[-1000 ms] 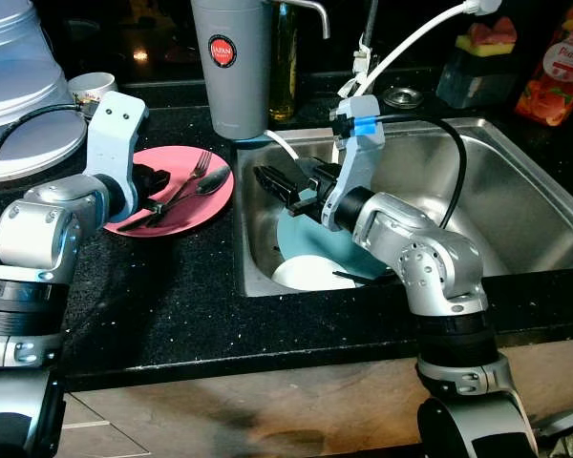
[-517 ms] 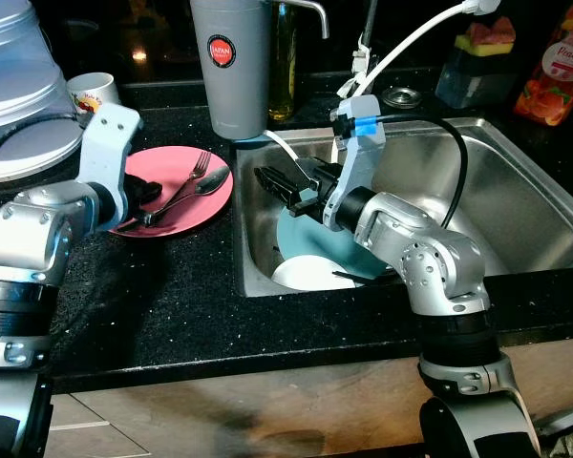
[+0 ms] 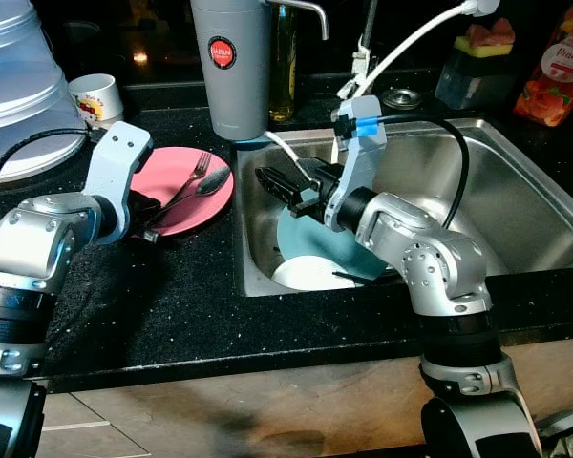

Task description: Kitchen organization

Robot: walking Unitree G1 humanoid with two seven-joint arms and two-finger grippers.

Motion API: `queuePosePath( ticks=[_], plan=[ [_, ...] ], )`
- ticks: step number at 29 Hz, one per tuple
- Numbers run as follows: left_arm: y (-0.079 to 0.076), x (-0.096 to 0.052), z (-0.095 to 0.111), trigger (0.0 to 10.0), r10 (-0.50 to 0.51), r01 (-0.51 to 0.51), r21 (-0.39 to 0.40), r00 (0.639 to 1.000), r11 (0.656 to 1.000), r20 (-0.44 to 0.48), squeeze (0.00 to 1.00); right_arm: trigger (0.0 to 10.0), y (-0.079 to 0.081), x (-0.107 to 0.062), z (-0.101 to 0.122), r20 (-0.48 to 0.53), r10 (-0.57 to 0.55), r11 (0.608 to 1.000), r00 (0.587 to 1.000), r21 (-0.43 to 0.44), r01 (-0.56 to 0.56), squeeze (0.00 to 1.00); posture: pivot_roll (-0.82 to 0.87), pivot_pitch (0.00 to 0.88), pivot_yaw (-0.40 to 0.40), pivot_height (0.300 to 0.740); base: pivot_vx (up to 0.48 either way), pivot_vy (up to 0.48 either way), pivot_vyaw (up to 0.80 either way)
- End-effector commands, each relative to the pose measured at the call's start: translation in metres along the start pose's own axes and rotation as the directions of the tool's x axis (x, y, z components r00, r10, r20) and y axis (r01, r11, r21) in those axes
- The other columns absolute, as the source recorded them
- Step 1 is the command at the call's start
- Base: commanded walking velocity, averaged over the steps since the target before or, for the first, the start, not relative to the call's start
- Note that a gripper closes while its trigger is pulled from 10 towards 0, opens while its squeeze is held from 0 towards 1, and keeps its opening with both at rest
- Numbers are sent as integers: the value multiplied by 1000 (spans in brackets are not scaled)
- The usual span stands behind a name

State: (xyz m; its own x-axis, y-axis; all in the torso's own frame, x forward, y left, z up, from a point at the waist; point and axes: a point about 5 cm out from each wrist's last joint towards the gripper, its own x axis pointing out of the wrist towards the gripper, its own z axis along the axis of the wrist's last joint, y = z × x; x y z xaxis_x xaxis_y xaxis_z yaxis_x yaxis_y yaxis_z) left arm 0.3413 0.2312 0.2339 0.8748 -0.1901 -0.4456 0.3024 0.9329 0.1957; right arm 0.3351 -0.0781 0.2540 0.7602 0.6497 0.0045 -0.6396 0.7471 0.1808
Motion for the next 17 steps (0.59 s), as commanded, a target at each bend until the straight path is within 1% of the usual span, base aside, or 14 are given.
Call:
queuePosePath(
  ticks=[1, 10, 11, 12, 13, 14, 16, 17],
  plan=[
    [4, -2, -3, 0, 15, -15, 2, 1000, 1000, -24, 0, 10000, 1, 2, -2, -16, 5, 1000, 1000, -5, -5, 0, 7, 35, 22, 740, 0, 0, 0],
    [14, -6, 7, 0, 80, -80, 10, 997, 997, 20, 0, 10000, -1, 2, -1, -13, -3, 1000, 1000, -6, 3, 0, 6, 35, 23, 740, 0, 0, 0],
    [16, -8, 10, 0, 89, -90, 5, 995, 996, 34, 0, 10000, -1, 2, -1, -12, -5, 1000, 1000, -6, 5, 0, 6, 35, 23, 740, 0, 0, 0],
    [20, -11, 19, 0, 110, -109, -11, 991, 994, 75, 0, 10000, -2, 2, 0, -10, -8, 1000, 1000, -6, 8, 0, 6, 35, 23, 740, 0, 0, 0],
    [20, -11, 19, 0, 110, -109, -11, 991, 994, 75, 0, 10000, -2, 2, 0, -10, -8, 1000, 1000, -6, 8, 0, 6, 35, 23, 740, 0, 0, 0],
    [22, -14, 27, 0, 118, -116, -22, 987, 993, 108, 0, 10000, -3, 2, 0, -7, -11, 1000, 1000, -5, 11, 0, 6, 36, 24, 740, 0, 0, 0],
    [23, -16, 29, 0, 118, -116, -24, 986, 993, 119, 0, 10000, -3, 2, 0, -6, -12, 1000, 1000, -4, 12, 0, 6, 36, 24, 740, 0, 0, 0],
    [23, -18, 36, 0, 113, -108, -43, 982, 993, 149, 0, 10000, -4, 1, 1, -4, -15, 1000, 1000, -3, 15, 0, 6, 37, 24, 740, 0, 0, 0]
  ],
)
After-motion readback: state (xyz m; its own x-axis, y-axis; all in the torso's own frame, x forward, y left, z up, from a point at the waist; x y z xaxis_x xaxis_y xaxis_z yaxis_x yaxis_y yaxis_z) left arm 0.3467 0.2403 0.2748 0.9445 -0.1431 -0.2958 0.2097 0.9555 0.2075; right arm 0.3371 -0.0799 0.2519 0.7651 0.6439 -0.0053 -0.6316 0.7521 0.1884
